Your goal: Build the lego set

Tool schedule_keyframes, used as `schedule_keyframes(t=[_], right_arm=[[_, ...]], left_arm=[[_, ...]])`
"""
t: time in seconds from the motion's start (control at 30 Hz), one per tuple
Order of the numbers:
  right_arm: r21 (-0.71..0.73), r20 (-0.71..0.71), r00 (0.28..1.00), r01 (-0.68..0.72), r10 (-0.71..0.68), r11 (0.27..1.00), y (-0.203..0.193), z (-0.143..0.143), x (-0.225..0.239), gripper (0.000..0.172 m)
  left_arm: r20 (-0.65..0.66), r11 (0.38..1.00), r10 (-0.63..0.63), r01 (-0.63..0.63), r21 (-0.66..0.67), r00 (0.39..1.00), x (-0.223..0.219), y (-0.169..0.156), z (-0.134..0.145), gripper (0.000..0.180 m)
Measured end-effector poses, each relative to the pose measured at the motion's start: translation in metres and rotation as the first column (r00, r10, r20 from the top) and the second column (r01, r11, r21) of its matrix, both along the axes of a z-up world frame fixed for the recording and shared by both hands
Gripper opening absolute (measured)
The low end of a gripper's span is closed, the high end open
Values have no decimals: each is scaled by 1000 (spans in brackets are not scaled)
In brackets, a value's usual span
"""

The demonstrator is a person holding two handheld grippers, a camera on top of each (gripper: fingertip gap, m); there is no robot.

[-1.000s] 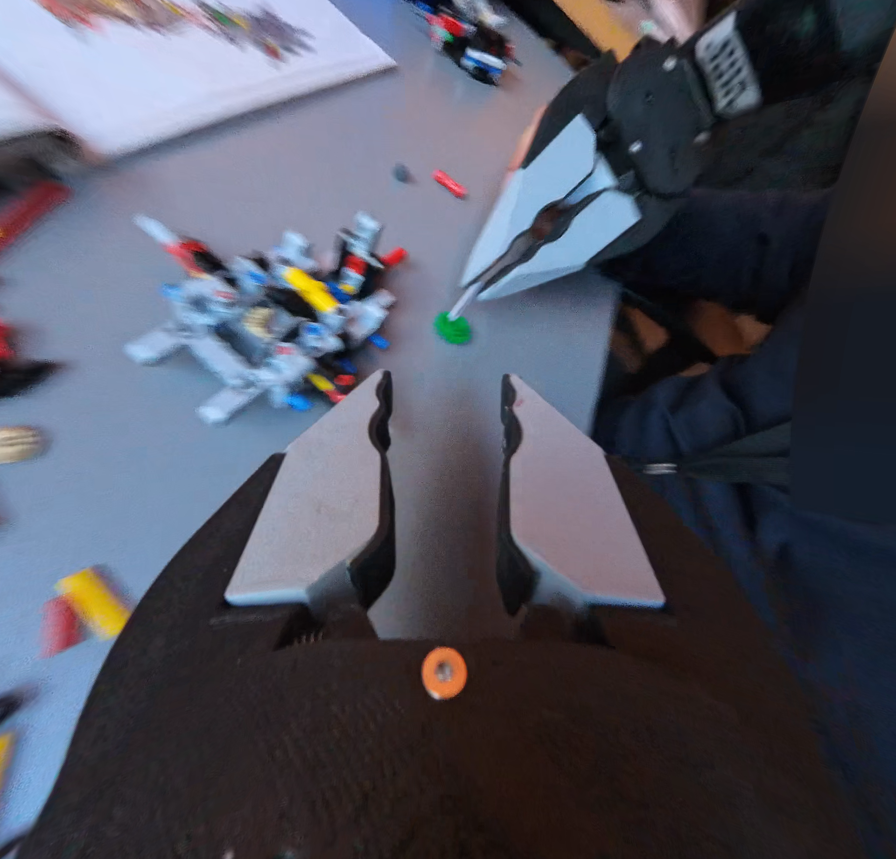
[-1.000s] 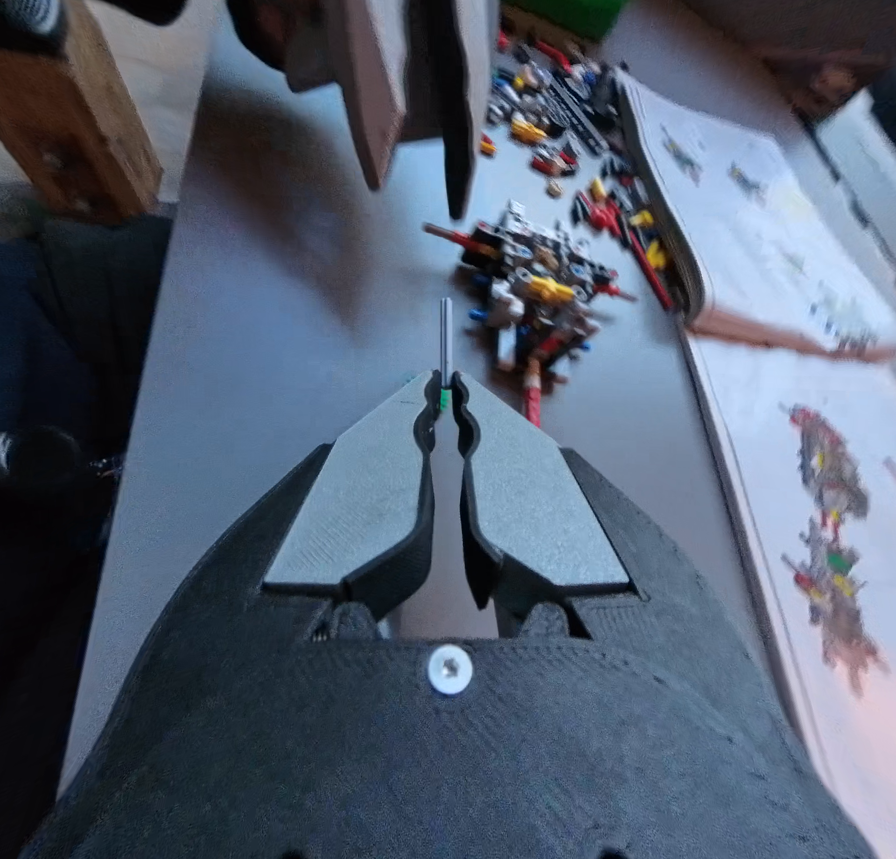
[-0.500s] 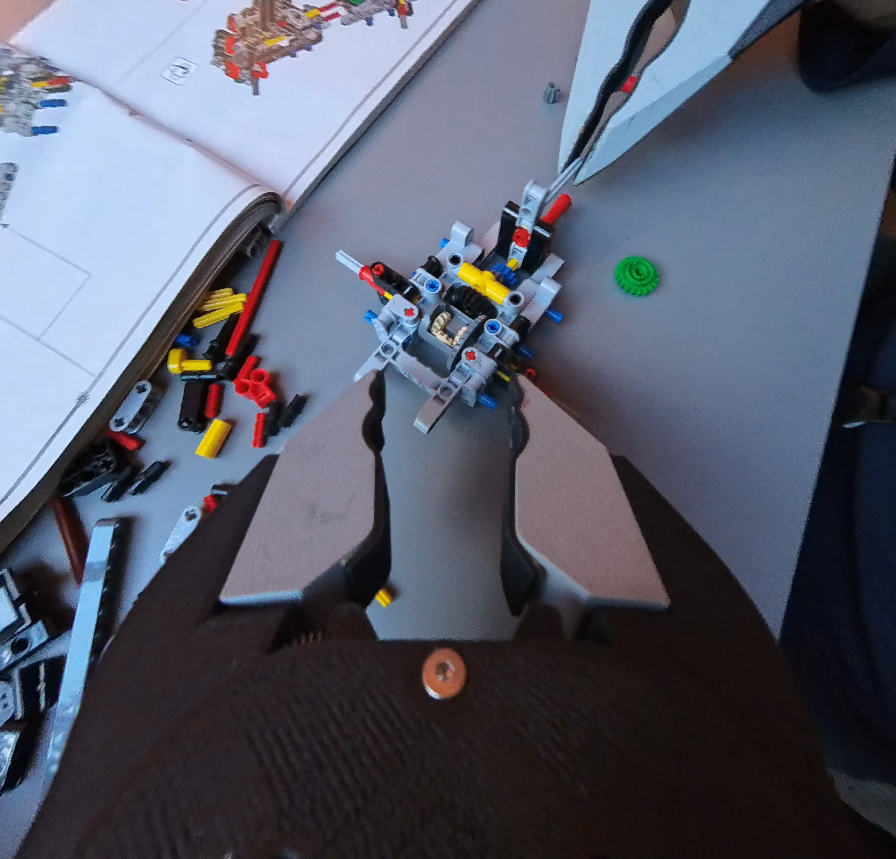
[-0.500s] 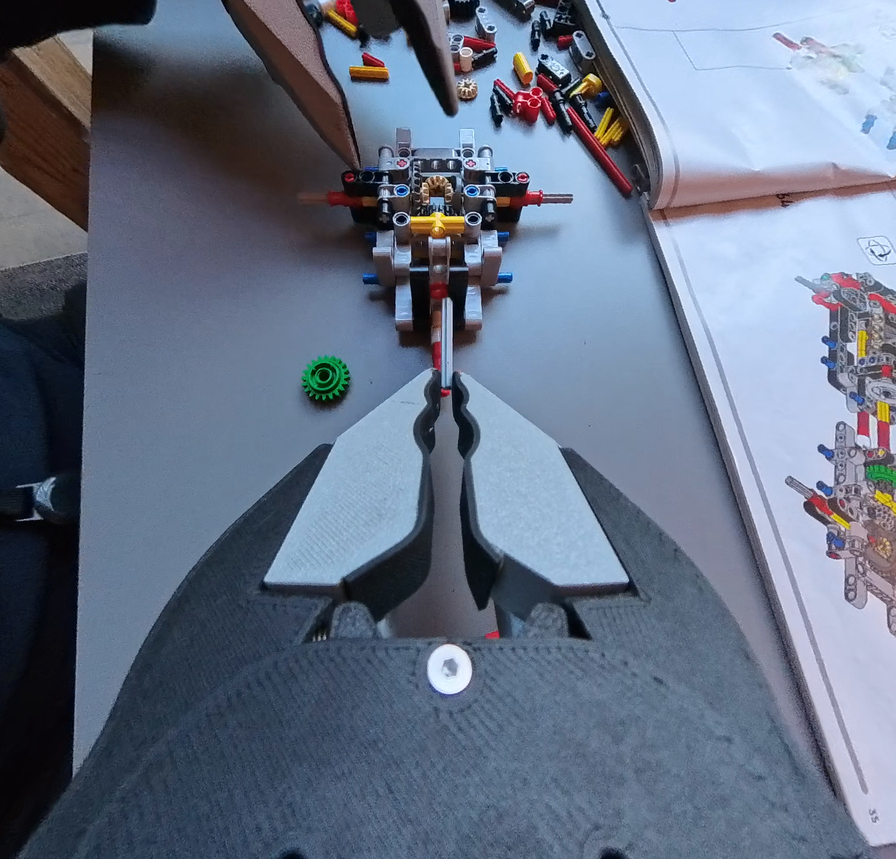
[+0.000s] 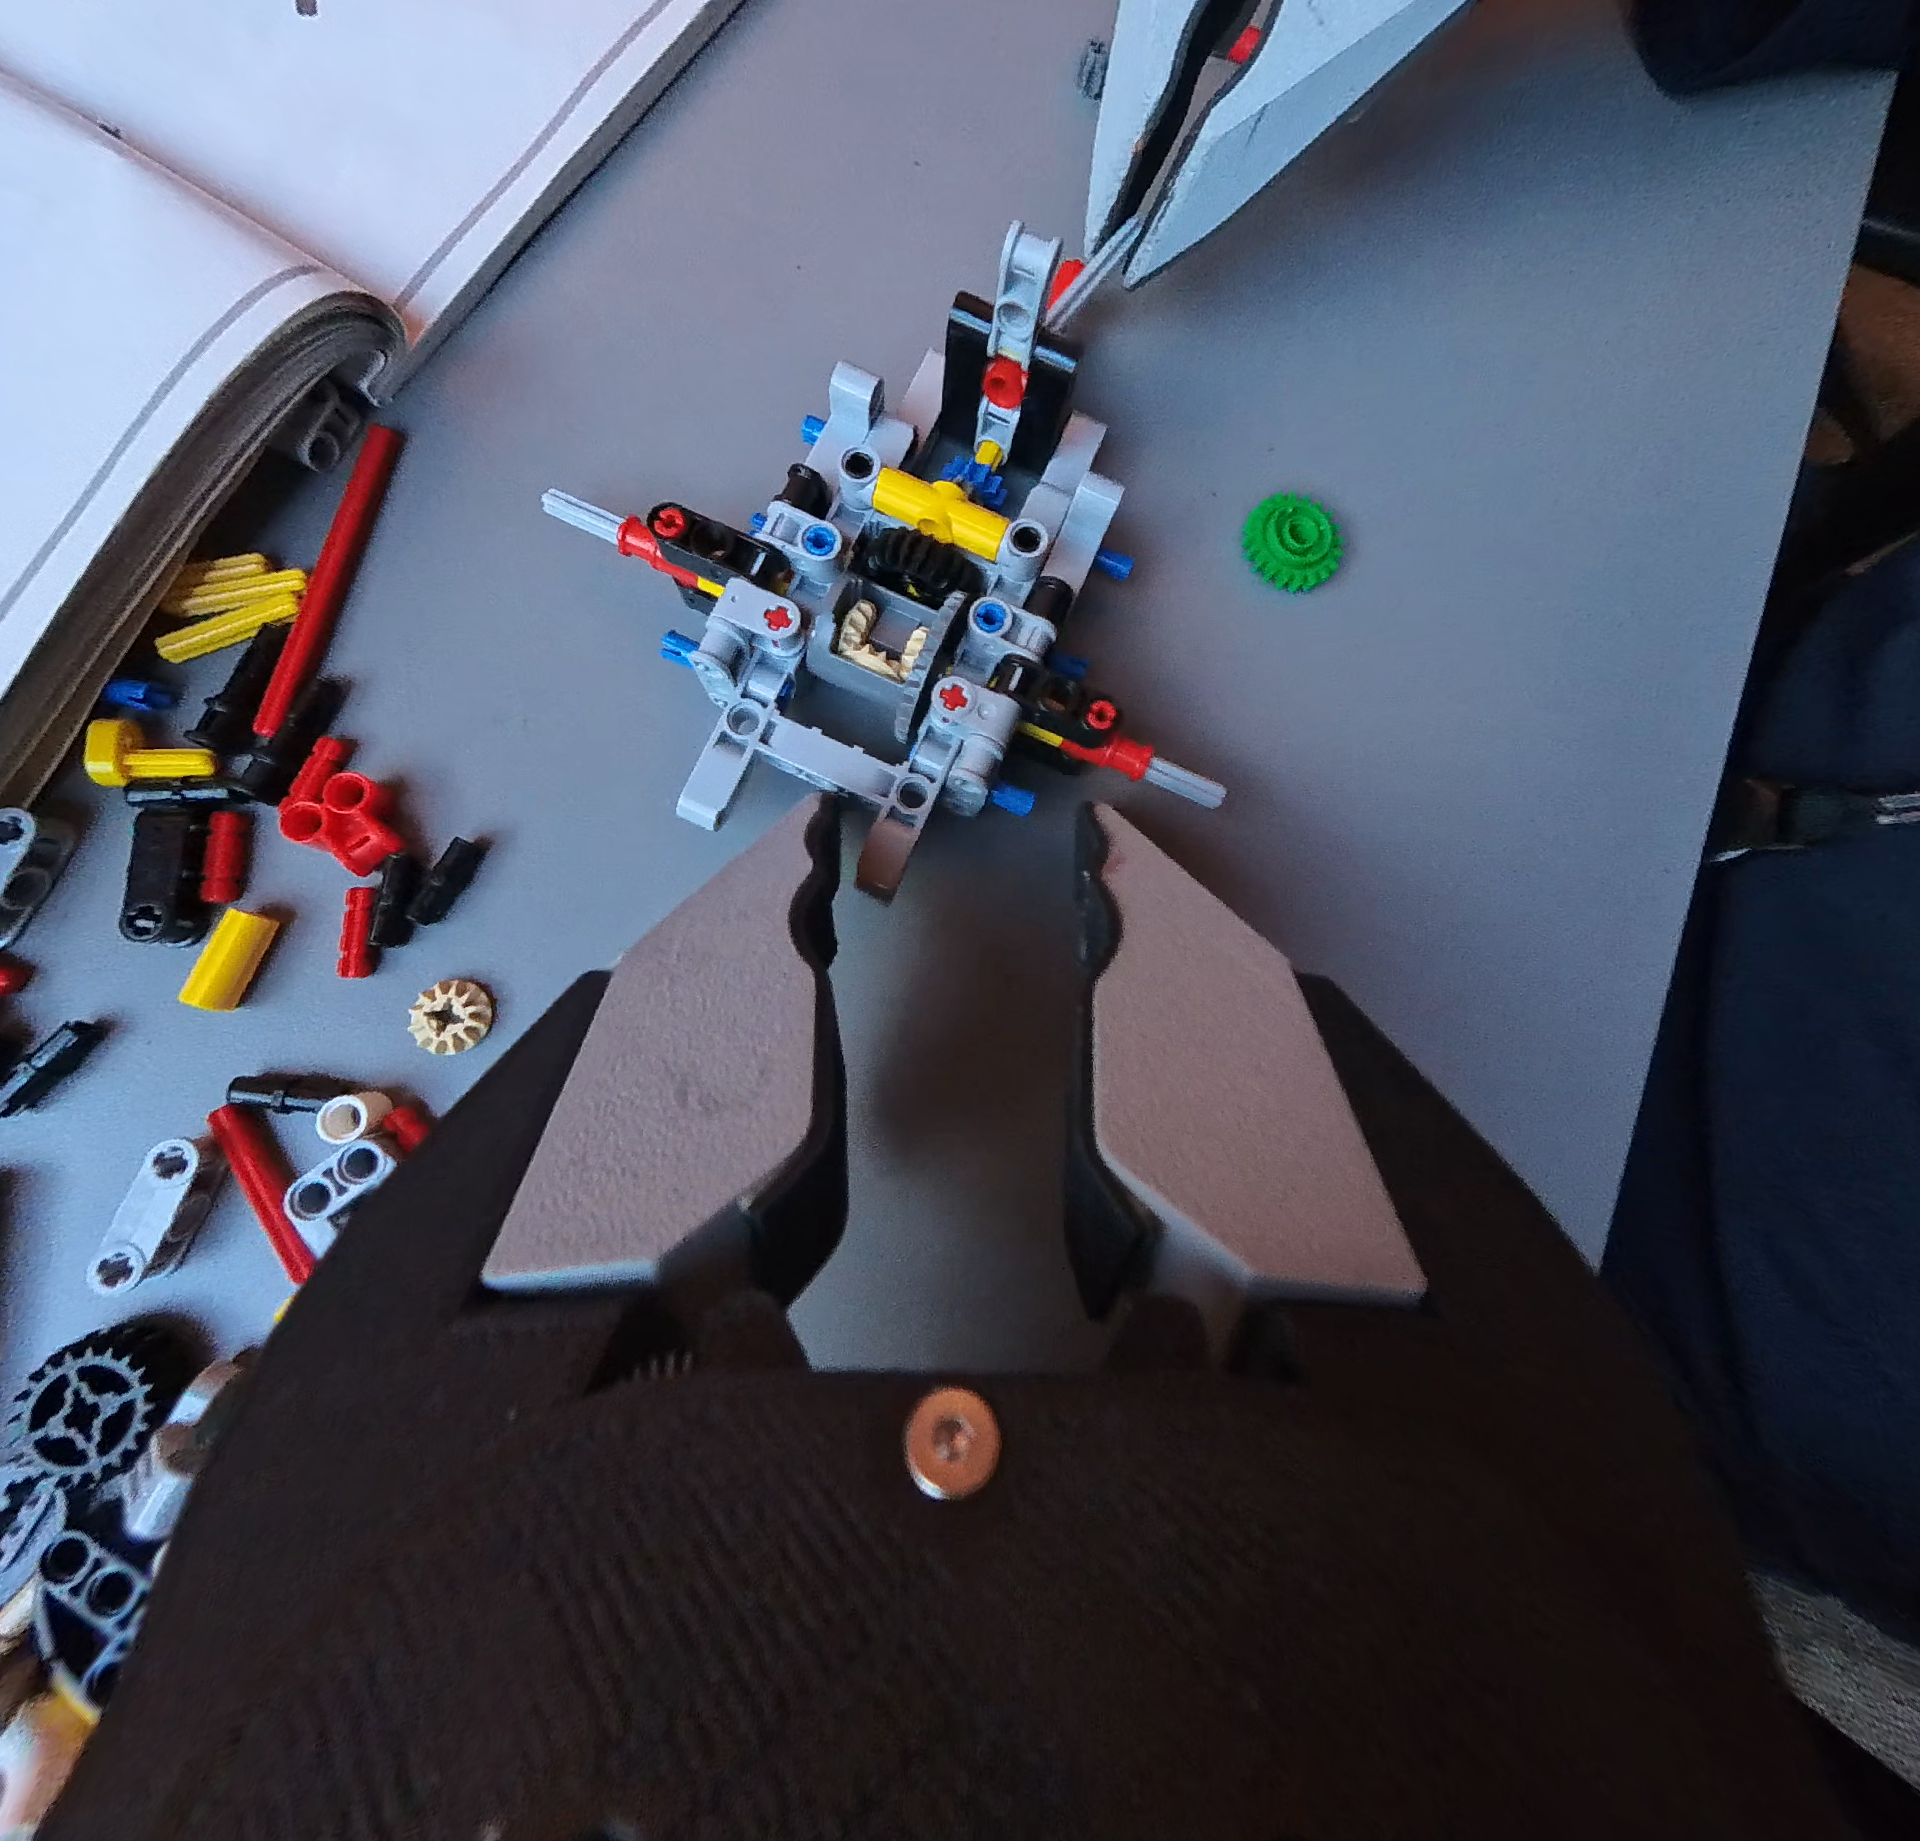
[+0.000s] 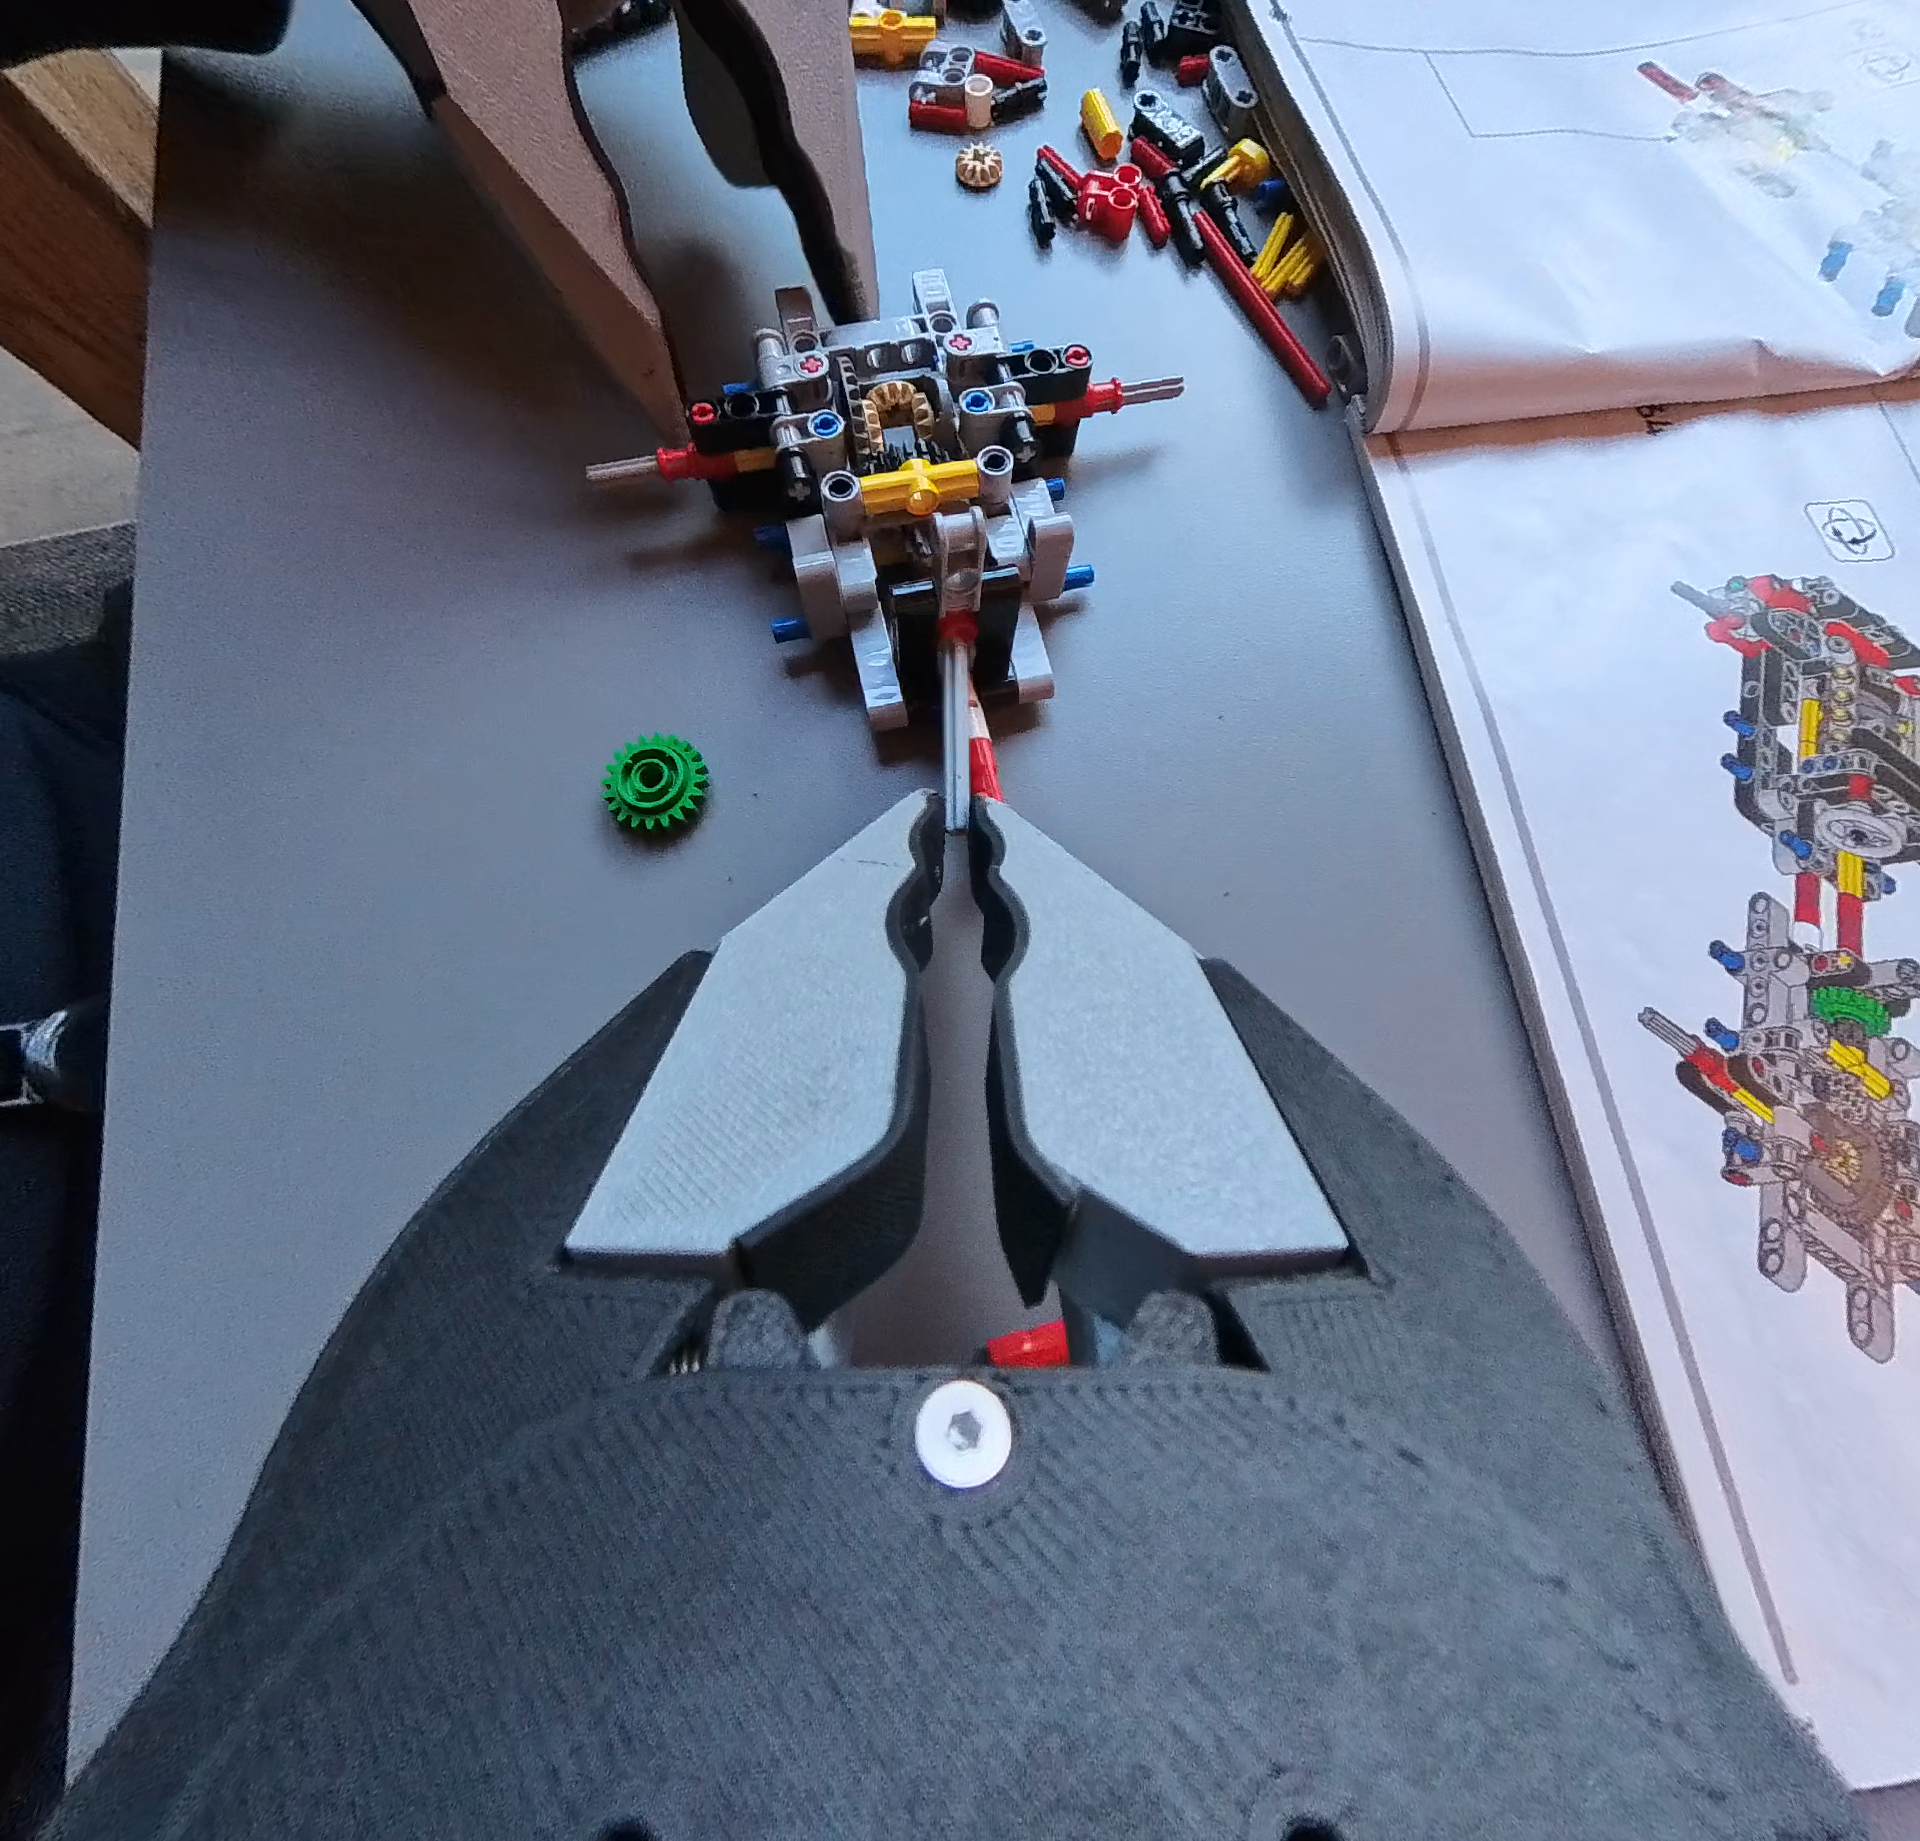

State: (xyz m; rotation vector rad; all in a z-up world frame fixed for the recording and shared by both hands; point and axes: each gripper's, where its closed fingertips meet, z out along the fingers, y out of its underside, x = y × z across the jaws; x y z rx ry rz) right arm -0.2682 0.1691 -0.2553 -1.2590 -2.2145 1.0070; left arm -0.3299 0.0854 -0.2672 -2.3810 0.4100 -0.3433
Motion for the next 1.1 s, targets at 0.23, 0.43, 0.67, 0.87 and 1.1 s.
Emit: schedule_keyframes(t=[0.23,0.43,0.67,0.87,1.1], right_arm=[[43,-16,999,-41,41,998,-1,0,-2,1],[137,-45,994,-92,99,986,0,-1,-7,1],[222,-123,979,-133,163,966,-1,7,-13,1],[279,-125,973,-152,193,948,-3,5,-19,1],[252,-130,974,-148,185,956,-2,4,-18,1]], left_arm=[[-7,1000,1,-1,17,1000,0,-1,8,41],[16,1000,-1,1,6,1000,-1,1,0,40],[37,1000,2,-2,12,999,-2,2,0,38],[40,1000,1,-2,14,999,-1,2,0,39],[-9,992,62,-61,109,998,-4,5,35,31]])
